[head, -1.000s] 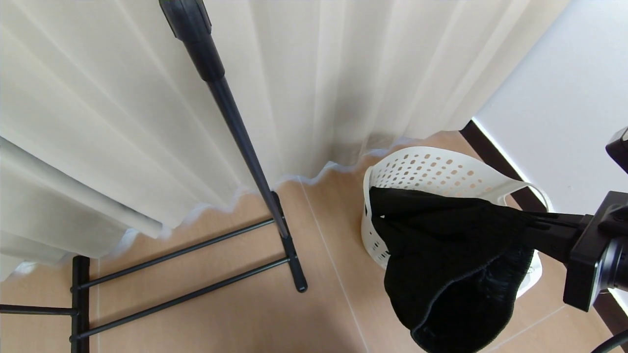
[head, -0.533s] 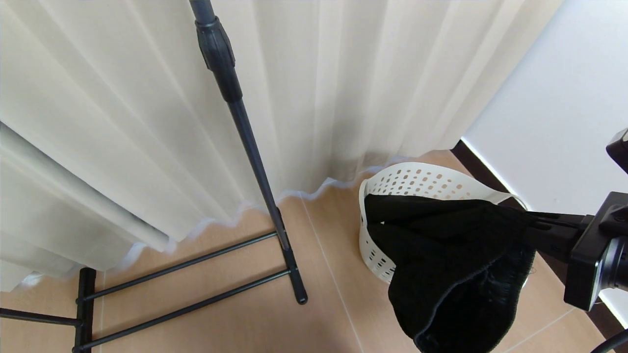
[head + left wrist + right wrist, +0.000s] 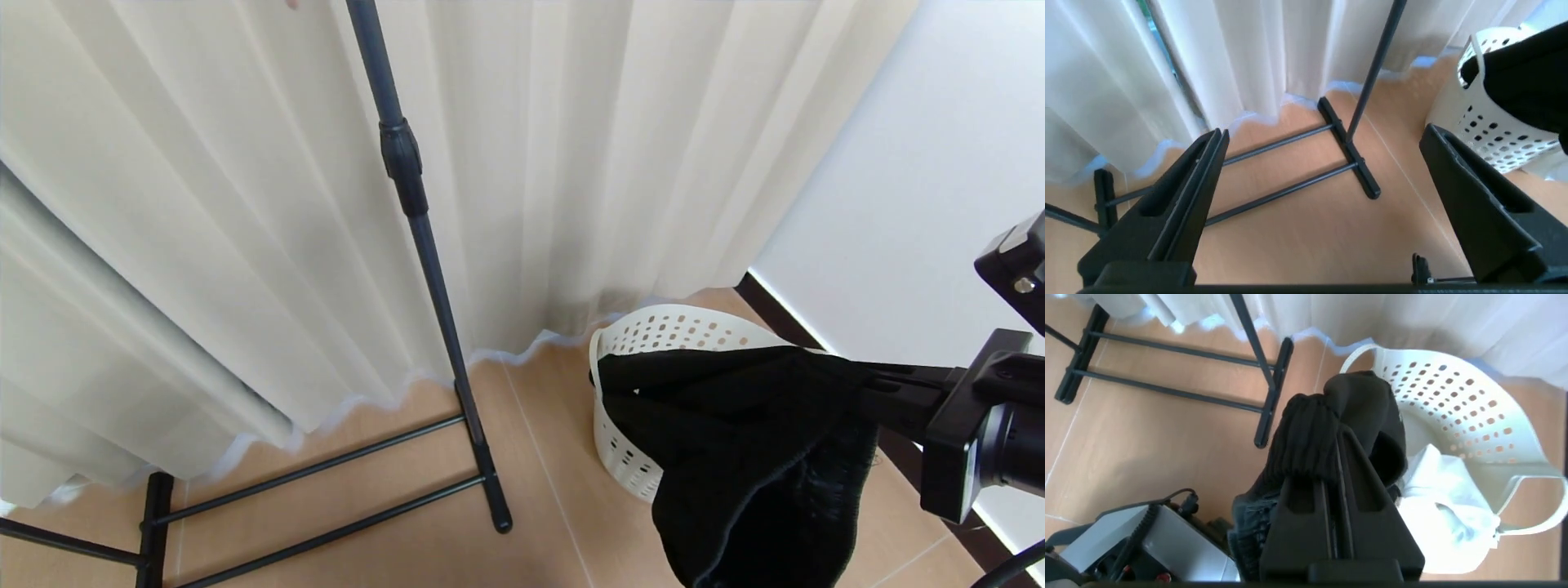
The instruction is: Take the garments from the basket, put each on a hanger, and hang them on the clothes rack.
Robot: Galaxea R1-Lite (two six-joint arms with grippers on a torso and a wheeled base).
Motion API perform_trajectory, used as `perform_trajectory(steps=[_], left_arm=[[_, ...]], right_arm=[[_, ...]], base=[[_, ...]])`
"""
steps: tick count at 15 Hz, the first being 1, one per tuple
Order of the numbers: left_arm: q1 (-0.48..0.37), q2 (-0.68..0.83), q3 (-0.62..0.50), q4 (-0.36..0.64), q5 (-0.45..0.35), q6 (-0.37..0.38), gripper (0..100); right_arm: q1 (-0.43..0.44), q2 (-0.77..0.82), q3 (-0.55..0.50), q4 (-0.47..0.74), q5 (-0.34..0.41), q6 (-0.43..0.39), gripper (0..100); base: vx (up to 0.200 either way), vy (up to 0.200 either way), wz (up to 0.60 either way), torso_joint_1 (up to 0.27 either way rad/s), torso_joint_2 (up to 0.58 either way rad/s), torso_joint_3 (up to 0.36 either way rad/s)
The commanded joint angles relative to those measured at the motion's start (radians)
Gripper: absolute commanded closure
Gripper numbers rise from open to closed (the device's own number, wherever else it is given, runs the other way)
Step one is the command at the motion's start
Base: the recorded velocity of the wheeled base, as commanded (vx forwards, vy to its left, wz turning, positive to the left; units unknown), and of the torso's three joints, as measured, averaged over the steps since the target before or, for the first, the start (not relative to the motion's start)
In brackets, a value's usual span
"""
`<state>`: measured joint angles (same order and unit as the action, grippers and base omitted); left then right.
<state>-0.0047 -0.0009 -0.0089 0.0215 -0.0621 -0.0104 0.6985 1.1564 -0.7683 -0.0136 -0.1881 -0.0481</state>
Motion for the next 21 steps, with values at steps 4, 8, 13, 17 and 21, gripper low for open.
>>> perform_trajectory(steps=[4, 8, 13, 17, 21], left_arm=[[0.0, 0.001, 0.0, 0.0, 0.001, 0.0, 0], [0.0, 0.001, 0.0, 0.0, 0.001, 0.0, 0], [0.0, 0.001, 0.0, 0.0, 0.001, 0.0, 0], [0.0, 0.001, 0.0, 0.0, 0.001, 0.0, 0], [0.0, 0.001, 0.0, 0.0, 0.001, 0.001, 0]], right_arm=[[-0.008, 0.013, 0.003, 0.0, -0.001, -0.001, 100], [-0.008, 0.019, 0.004, 0.0, -0.001, -0.001, 100], [-0.008, 0.017, 0.004, 0.0, -0.001, -0.001, 100], [-0.017, 0.022, 0.006, 0.0, 0.001, 0.001, 100], [-0.017, 0.029, 0.011, 0.0, 0.001, 0.001, 100]], base=[[0.0, 0.0, 0.0, 0.068, -0.42, -0.145], [0.0, 0.0, 0.0, 0.118, -0.46, -0.154], [0.0, 0.0, 0.0, 0.152, -0.49, -0.138], [0.0, 0.0, 0.0, 0.192, -0.52, -0.122], [0.0, 0.0, 0.0, 0.215, -0.54, -0.248]])
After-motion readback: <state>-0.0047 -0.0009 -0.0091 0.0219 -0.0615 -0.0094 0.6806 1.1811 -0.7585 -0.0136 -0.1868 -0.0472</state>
